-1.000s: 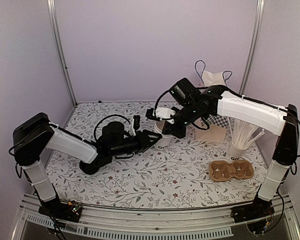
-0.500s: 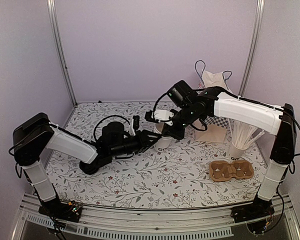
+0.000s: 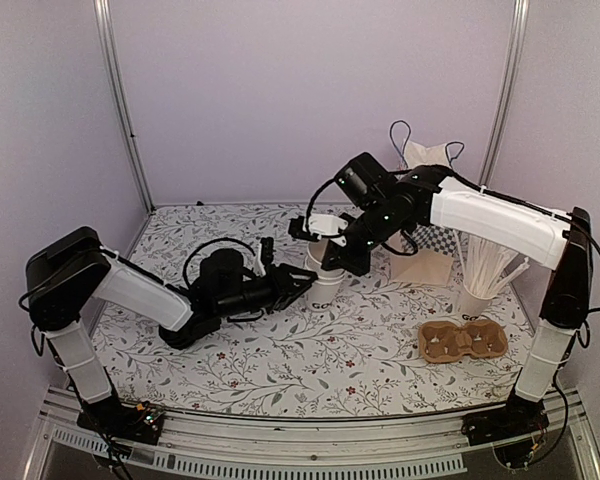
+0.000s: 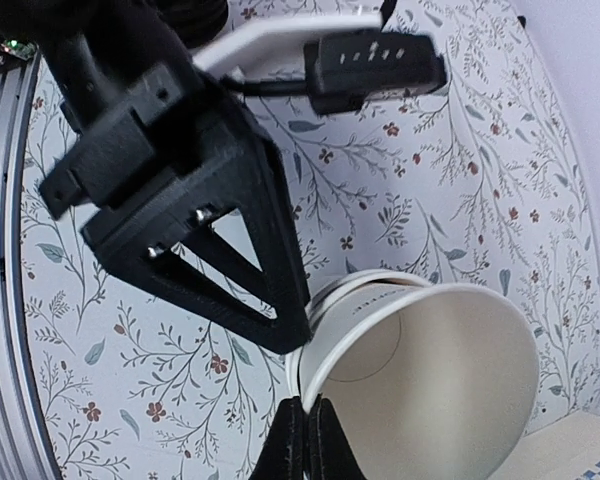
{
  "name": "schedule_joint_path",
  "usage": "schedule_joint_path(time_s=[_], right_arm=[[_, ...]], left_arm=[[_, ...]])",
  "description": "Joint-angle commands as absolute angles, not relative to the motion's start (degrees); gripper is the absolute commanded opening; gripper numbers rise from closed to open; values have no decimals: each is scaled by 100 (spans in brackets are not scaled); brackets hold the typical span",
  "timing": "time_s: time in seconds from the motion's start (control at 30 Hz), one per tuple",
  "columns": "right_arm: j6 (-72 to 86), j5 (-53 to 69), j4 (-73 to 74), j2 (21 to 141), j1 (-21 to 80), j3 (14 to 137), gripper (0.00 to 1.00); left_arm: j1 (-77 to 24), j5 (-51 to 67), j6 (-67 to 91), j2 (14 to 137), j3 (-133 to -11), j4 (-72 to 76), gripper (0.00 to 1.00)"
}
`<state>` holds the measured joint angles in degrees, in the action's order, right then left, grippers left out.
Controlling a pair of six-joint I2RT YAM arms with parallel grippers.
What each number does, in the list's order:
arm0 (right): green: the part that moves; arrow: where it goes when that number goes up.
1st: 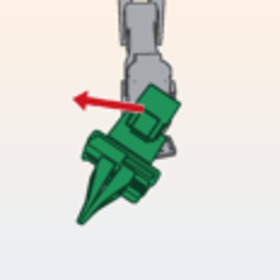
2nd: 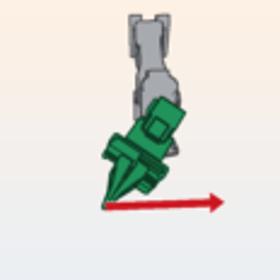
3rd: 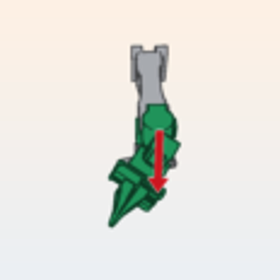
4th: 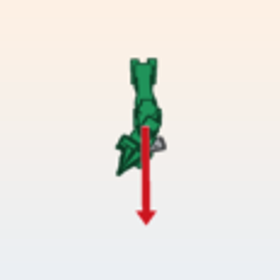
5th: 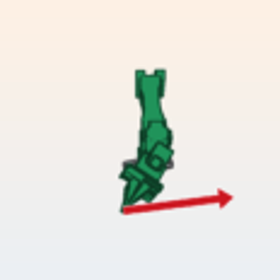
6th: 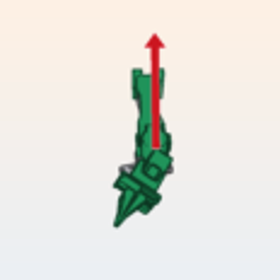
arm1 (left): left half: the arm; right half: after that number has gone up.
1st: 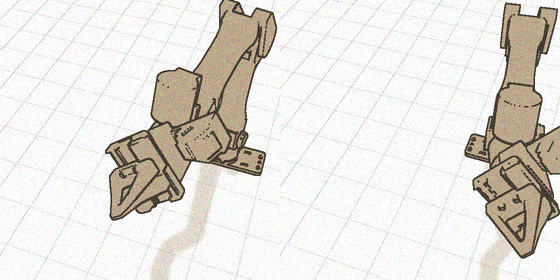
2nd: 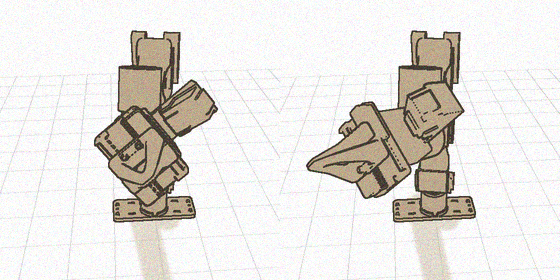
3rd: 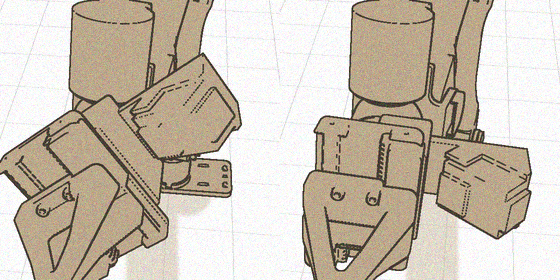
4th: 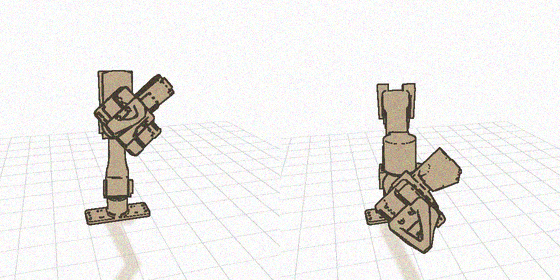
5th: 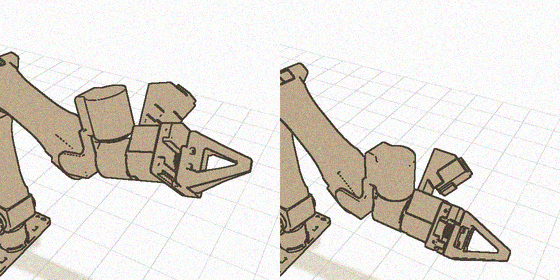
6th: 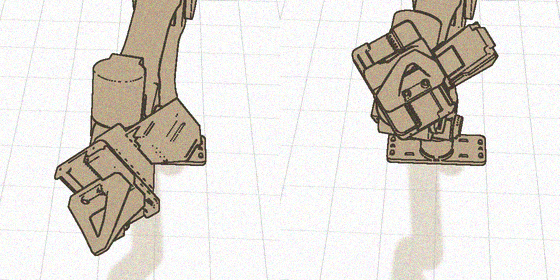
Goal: Pack the takeout coffee
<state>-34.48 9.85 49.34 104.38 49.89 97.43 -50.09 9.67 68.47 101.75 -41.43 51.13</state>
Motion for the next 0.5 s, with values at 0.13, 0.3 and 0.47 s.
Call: schedule_joint_path(time_s=[0.13,0.3,0.47], right_arm=[[-3593,893,5307,10181,5109,10631,0],[-3612,690,5286,10108,5108,10725,0],[-3689,387,5178,9787,5086,10752,0]], left_arm=[[-4697,817,6911,10204,-3799,4982,37],[-4685,844,6563,9843,-3861,4881,42],[-4685,682,5906,9318,-4112,3985,52]])
